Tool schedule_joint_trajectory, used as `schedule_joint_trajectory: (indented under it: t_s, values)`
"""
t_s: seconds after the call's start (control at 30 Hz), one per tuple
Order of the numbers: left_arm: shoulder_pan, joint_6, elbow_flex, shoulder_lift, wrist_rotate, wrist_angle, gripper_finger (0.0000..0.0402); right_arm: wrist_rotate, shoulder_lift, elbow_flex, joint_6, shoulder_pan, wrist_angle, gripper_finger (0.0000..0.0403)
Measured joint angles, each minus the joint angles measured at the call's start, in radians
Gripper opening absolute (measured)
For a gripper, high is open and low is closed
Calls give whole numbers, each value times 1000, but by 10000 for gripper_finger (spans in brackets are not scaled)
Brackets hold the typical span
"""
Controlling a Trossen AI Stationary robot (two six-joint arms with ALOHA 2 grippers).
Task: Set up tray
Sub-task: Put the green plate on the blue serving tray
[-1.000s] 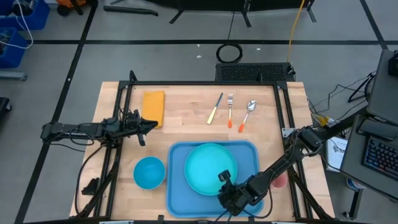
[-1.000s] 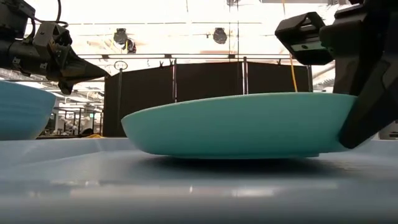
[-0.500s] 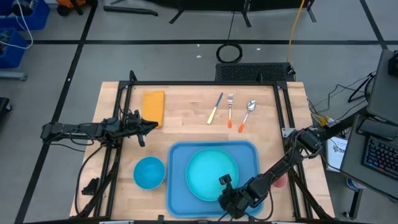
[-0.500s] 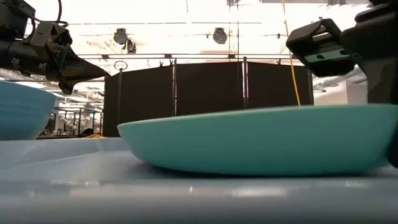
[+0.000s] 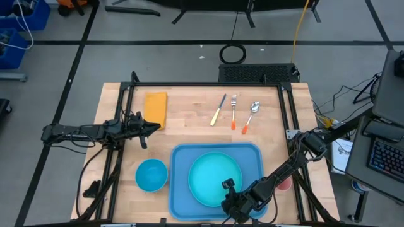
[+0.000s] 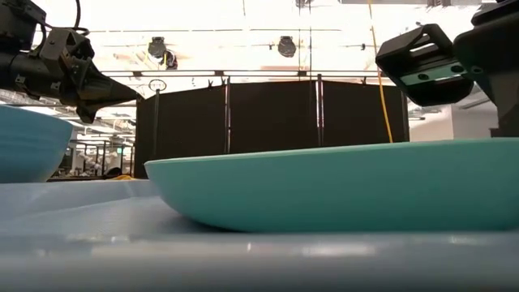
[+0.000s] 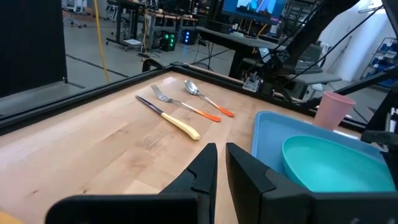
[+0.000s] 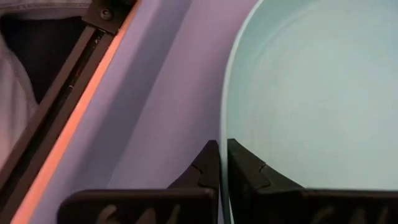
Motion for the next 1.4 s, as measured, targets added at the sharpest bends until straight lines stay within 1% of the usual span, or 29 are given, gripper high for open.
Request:
schedule_joint_trajectory:
  t_s: [0.03, 0.13, 0.23, 0.4, 0.5, 0.7, 0.8, 0.97, 1.17, 1.4]
  values:
    - [0, -3, 0, 0, 0, -1, 37, -15, 0, 0, 2, 0, 2, 0]
    - [0, -9, 0, 0, 1, -1, 37, -14, 0, 0, 3, 0, 3, 0]
    - [0, -9, 0, 0, 1, -1, 37, -44, 0, 0, 24, 0, 0, 0]
    - [0, -9, 0, 0, 1, -2, 37, -44, 0, 0, 20, 0, -1, 3]
    - [0, -9, 0, 0, 2, -2, 37, -47, 1, -1, 25, 0, -1, 19]
    - [0, -9, 0, 0, 2, -3, 37, -76, 5, -4, 41, 0, -5, 69]
    - [0, -9, 0, 0, 2, -3, 37, -72, 5, -4, 40, 0, -6, 85]
    - [0, -9, 0, 0, 2, -3, 37, -66, 5, -4, 36, -3, -6, 97]
    - [0, -9, 0, 0, 2, -3, 37, -12, -7, -5, 31, -3, -9, 100]
    - [0, -9, 0, 0, 2, -3, 37, 4, -26, -6, 30, -4, 1, 100]
